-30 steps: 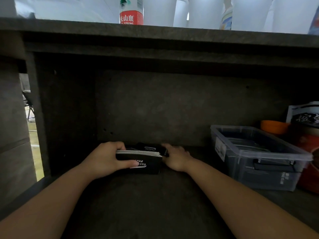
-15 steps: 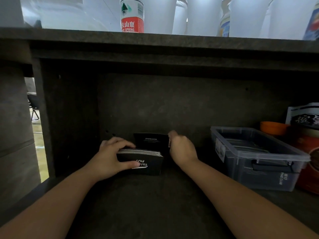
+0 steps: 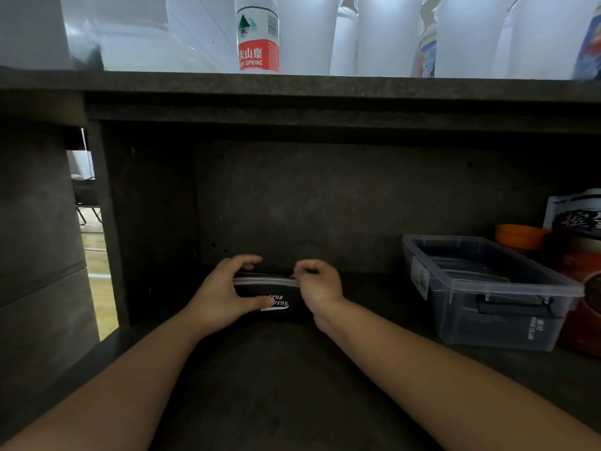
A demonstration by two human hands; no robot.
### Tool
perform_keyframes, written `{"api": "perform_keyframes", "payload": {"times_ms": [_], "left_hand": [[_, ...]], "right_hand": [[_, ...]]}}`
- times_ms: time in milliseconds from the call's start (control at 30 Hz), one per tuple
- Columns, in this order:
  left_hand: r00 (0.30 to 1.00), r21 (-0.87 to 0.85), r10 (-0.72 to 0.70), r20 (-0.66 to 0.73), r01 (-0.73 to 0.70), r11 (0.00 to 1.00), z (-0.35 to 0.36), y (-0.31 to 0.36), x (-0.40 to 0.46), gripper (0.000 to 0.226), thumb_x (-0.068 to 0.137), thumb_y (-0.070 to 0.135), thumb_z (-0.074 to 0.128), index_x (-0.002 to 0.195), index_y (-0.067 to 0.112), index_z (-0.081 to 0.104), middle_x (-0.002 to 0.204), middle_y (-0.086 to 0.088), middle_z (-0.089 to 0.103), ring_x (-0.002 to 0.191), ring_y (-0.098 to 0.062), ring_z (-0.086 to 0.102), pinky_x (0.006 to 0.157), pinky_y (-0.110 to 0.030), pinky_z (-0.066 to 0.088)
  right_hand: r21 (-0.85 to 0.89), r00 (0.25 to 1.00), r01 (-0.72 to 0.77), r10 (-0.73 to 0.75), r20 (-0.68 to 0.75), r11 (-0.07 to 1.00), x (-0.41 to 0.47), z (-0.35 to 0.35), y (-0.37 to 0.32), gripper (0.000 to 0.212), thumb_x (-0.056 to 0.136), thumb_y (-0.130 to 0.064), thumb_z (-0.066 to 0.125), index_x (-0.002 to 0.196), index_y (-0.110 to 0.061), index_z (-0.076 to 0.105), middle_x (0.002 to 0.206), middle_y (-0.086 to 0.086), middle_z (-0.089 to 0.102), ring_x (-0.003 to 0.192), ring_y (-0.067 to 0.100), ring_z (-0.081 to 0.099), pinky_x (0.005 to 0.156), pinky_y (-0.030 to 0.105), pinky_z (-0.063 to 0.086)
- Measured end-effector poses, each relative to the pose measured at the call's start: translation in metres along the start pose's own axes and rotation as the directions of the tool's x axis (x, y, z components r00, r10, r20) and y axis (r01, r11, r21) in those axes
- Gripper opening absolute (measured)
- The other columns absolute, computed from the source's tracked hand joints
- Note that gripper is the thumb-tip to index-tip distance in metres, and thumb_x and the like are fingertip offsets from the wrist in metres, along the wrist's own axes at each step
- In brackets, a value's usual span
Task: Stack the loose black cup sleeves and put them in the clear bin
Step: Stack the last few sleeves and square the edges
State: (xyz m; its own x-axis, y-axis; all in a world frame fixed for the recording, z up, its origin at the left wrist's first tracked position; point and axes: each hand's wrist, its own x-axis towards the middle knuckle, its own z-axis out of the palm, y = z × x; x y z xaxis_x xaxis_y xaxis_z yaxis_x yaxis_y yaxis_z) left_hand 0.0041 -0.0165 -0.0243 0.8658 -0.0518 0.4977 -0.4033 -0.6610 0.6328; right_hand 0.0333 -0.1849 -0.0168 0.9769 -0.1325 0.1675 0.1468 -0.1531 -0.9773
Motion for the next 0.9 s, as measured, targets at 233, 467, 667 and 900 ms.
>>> {"api": "perform_keyframes", "payload": {"times_ms": [233, 467, 667, 900], "left_hand": [[0.991, -0.036, 0.039, 0.127, -0.034, 0.999, 0.003, 0.012, -0.008, 0.017, 0.092, 0.033, 0.063, 0.099, 0.048, 0.063, 0.112, 0.014, 0.054, 0.104, 0.004, 0.054, 0.095, -0.017, 0.04], [0.985, -0.454, -0.044, 0.168, 0.117, 0.883, 0.026, 0.041, -0.01, 0.036, 0.105, 0.039, 0.027, 0.136, 0.042, 0.045, 0.129, 0.011, 0.054, 0.114, -0.007, 0.056, 0.1, -0.029, 0.044], [0.976, -0.443, -0.095, 0.194, 0.173, 0.88, 0.032, 0.025, -0.004, 0.032, 0.104, 0.024, 0.038, 0.117, 0.04, 0.062, 0.123, 0.005, 0.065, 0.117, -0.011, 0.06, 0.107, -0.036, 0.043], [0.955, -0.474, -0.154, 0.252, 0.26, 0.841, 0.035, 0.022, -0.001, 0.03, 0.104, 0.015, 0.038, 0.121, 0.027, 0.06, 0.123, 0.0, 0.064, 0.116, -0.013, 0.06, 0.096, -0.025, 0.049]], "right_hand": [[-0.419, 0.877, 0.438, -0.274, 0.395, 0.795, -0.031, -0.038, 0.001, 0.039, 0.087, -0.029, 0.067, 0.125, -0.025, 0.06, 0.122, -0.007, 0.056, 0.113, 0.007, 0.053, 0.101, 0.027, 0.043], [-0.612, 0.869, 0.494, -0.314, 0.383, 0.618, -0.042, -0.097, 0.004, 0.041, 0.091, -0.019, 0.062, 0.128, -0.032, 0.055, 0.123, -0.009, 0.057, 0.113, 0.005, 0.052, 0.099, 0.022, 0.042], [-0.556, 0.874, 0.471, -0.275, 0.401, 0.684, -0.024, -0.114, 0.003, 0.043, 0.09, -0.016, 0.064, 0.13, -0.031, 0.056, 0.121, -0.009, 0.051, 0.113, 0.004, 0.05, 0.105, 0.026, 0.039], [-0.631, 0.879, 0.47, -0.255, 0.404, 0.617, -0.023, -0.112, 0.013, 0.068, 0.089, -0.022, 0.066, 0.148, -0.029, 0.033, 0.145, -0.006, 0.029, 0.132, 0.01, 0.036, 0.11, 0.017, 0.023]]}}
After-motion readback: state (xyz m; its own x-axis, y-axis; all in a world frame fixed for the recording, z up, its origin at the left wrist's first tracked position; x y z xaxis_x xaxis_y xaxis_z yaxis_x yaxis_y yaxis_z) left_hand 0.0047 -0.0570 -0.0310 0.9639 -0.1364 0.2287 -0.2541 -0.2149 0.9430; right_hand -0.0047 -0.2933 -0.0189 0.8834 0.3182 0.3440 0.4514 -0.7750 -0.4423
